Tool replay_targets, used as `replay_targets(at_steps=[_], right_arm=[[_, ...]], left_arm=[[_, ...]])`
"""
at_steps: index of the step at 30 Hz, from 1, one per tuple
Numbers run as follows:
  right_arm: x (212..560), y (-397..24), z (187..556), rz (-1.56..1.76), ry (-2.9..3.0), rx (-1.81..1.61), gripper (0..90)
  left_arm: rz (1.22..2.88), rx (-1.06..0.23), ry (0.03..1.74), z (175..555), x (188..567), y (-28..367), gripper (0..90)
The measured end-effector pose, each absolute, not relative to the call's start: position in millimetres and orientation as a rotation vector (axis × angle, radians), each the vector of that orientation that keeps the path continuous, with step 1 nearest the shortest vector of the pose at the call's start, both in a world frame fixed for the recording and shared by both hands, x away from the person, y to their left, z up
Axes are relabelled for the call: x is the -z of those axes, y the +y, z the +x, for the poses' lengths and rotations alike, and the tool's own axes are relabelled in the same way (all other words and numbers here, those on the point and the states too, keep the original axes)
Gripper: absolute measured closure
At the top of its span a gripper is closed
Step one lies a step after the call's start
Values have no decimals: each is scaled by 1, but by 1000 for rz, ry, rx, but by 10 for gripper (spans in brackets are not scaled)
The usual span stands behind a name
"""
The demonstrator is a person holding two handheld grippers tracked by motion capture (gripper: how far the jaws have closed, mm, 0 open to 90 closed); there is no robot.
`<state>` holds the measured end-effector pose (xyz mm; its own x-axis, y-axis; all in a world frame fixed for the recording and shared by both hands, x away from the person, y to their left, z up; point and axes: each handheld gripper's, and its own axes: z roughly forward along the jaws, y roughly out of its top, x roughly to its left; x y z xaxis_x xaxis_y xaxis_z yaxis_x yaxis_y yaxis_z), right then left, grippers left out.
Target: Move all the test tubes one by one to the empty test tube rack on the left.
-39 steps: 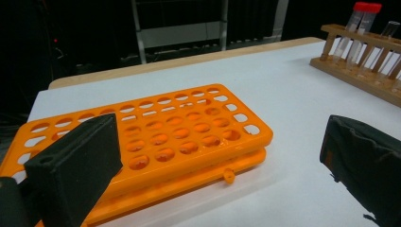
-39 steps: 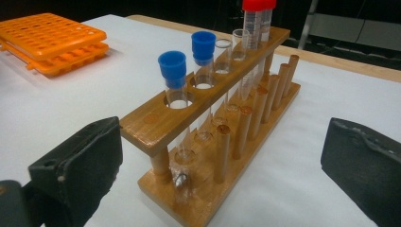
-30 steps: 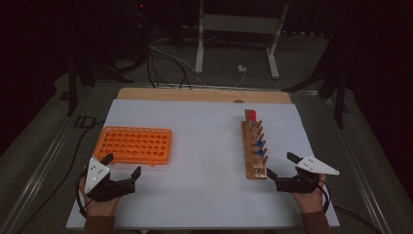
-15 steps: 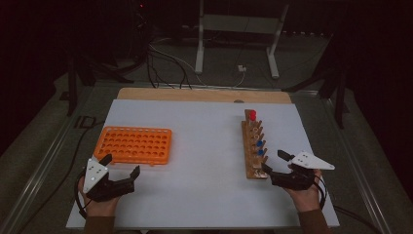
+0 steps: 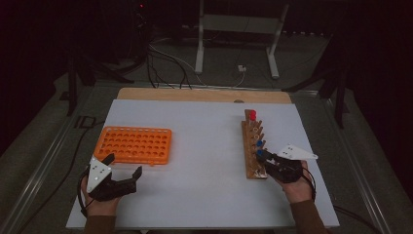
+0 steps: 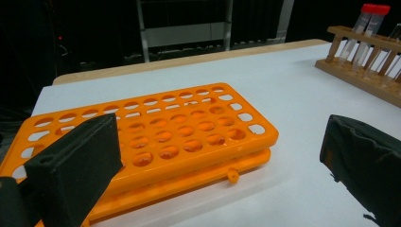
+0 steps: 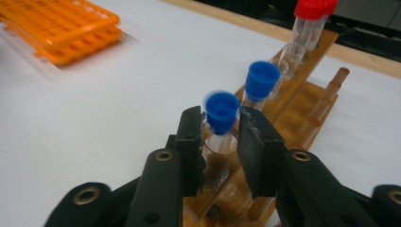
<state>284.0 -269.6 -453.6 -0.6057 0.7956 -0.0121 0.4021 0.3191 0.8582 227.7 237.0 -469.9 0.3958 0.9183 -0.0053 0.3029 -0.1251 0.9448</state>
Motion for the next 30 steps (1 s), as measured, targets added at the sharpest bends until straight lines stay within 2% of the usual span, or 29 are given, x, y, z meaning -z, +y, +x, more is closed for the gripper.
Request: replay_targets(at_steps=[3,9,14,18,30], right_arm=[[456,-267,288,1073,2155,-1201,759],[458,-264,293,1099,2147,-1211,690],[458,-261,295,1097,2143,-1203,691],[460,-260,295,1109,2148,-1192,752],[447,-262,293,1119,2135,-1188,762]], left_arm=[[1657,-765,1090,228,470,237,1],[1657,-758,1089,228,470,236,1],[1655,-761,1089,227,468,236,1],[1655,-768,1089,226,468,236,1],[1669,-763,1100,227,468,236,1]])
